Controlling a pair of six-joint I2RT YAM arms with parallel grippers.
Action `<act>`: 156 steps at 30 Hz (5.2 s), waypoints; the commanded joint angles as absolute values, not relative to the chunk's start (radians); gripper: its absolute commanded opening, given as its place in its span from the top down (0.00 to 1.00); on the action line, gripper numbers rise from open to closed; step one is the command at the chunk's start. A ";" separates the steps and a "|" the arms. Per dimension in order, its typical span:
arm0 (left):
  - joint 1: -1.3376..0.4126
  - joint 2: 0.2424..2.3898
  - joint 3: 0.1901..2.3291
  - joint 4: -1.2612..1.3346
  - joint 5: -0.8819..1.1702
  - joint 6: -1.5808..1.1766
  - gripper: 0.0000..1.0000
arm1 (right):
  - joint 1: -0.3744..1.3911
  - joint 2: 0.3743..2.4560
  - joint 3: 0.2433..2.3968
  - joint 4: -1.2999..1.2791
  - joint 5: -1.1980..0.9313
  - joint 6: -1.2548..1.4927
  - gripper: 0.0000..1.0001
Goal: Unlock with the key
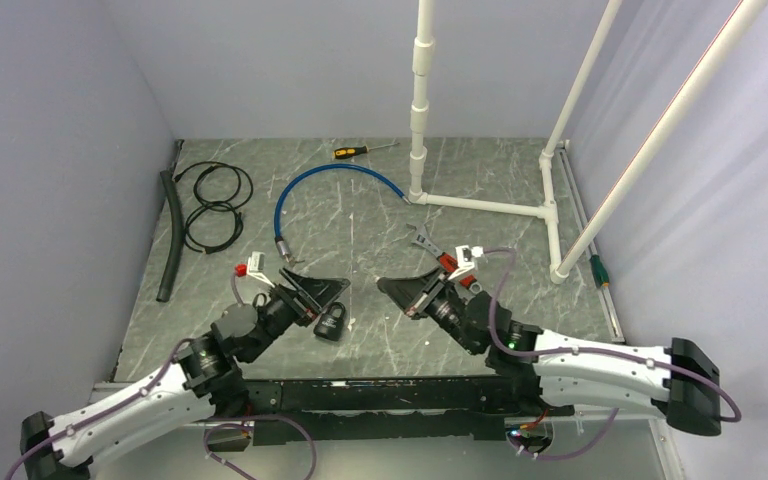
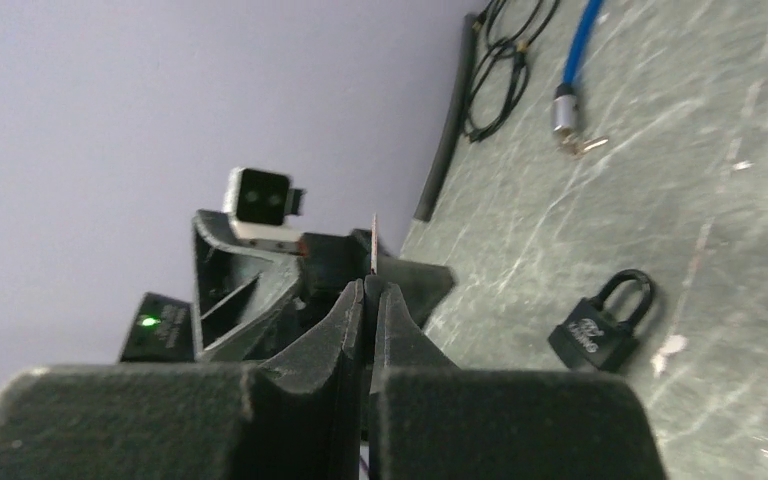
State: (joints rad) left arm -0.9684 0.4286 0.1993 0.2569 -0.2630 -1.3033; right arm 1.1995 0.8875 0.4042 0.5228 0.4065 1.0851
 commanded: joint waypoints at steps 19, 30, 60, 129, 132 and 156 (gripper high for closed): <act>-0.971 1.194 0.844 -0.827 -0.344 -0.689 0.02 | 1.185 0.306 0.270 -0.201 0.699 1.160 1.00; -0.970 1.430 0.908 -0.759 -0.288 -0.562 0.04 | 1.184 0.335 0.260 -0.187 0.694 1.166 1.00; -0.885 1.564 0.852 -0.623 -0.125 -0.576 0.65 | 1.184 0.309 0.239 -0.216 0.680 1.196 1.00; -0.417 1.003 0.401 0.268 0.679 -1.558 1.00 | 1.365 0.875 0.455 0.317 0.439 0.683 1.00; -0.417 0.990 0.396 0.269 0.681 -1.555 1.00 | 1.368 0.910 0.466 0.334 0.438 0.686 1.00; -0.417 0.930 0.399 0.218 0.665 -1.508 1.00 | 1.385 1.009 0.532 0.365 0.493 0.670 1.00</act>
State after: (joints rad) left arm -0.4194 0.9577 0.3561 0.1448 0.6315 -1.5127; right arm 1.3792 0.9985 0.4736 0.3180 0.4511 0.6804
